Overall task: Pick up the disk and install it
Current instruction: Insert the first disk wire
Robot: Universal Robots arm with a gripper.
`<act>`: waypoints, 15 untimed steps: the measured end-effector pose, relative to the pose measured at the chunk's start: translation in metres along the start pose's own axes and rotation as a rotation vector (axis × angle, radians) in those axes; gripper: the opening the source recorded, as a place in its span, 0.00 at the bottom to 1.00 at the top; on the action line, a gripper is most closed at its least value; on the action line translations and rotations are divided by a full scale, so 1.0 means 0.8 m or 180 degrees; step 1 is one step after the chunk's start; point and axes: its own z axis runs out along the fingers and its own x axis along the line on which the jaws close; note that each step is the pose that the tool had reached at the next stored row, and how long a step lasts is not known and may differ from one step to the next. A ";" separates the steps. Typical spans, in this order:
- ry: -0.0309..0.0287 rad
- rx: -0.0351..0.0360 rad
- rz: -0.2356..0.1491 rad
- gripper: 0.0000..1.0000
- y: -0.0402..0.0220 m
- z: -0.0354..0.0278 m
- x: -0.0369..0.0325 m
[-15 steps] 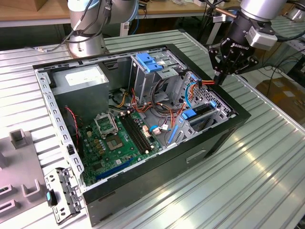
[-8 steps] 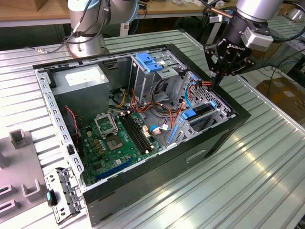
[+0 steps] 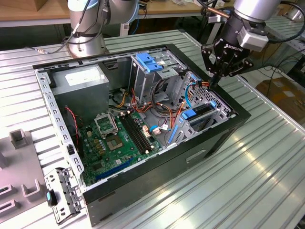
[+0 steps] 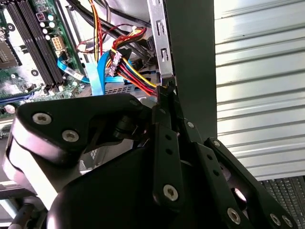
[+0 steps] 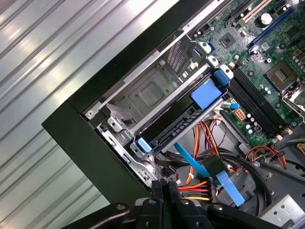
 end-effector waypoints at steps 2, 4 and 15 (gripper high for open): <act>-0.0001 -0.0002 0.0083 0.16 0.0000 0.0000 -0.0001; -0.0002 -0.0004 0.0181 0.16 0.0000 0.0001 -0.0002; -0.0011 -0.0016 0.0789 0.16 0.0000 0.0012 -0.0002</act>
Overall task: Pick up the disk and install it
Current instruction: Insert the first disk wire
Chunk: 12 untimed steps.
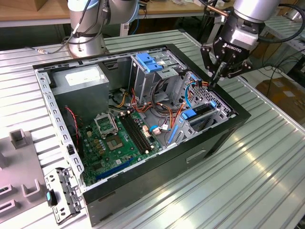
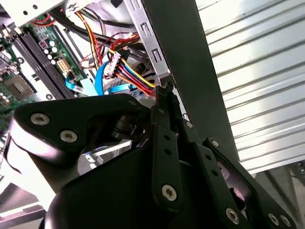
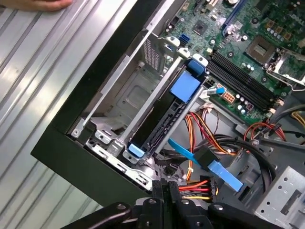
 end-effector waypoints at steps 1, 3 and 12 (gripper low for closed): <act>-0.0001 -0.0001 0.0069 0.16 0.0000 0.0001 0.0000; -0.0003 -0.0005 0.0232 0.16 0.0000 0.0003 0.0000; -0.0011 -0.0015 0.0746 0.16 0.0000 0.0011 0.0000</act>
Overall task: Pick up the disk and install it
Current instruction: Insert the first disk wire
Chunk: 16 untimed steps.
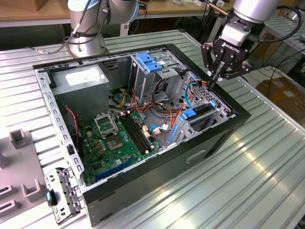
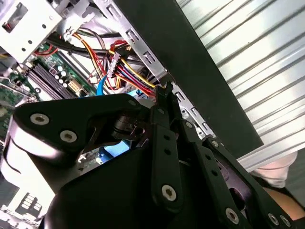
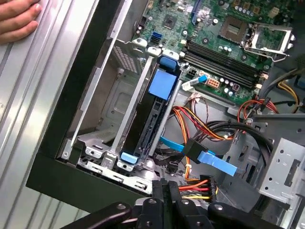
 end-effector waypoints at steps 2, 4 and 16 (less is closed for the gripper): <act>-0.0002 -0.0003 0.0153 0.16 0.0000 0.0003 0.0000; -0.0003 -0.0005 0.0239 0.16 0.0000 0.0005 0.0000; -0.0006 -0.0009 0.0430 0.16 0.0021 0.0011 -0.0008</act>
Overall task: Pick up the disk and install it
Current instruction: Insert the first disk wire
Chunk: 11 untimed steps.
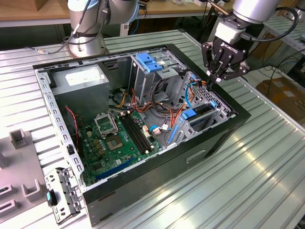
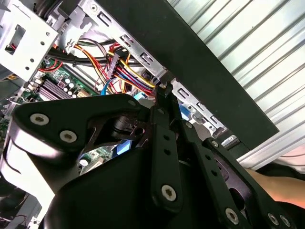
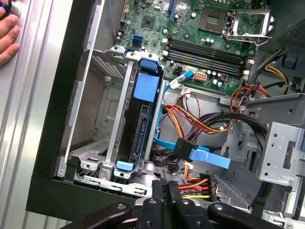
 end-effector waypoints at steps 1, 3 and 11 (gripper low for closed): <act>0.0000 0.0000 0.0000 0.16 0.0000 0.0000 0.0000; 0.0000 0.0000 0.0001 0.16 0.0000 0.0000 0.0000; 0.0000 0.0000 0.0001 0.16 0.0089 0.0002 -0.0020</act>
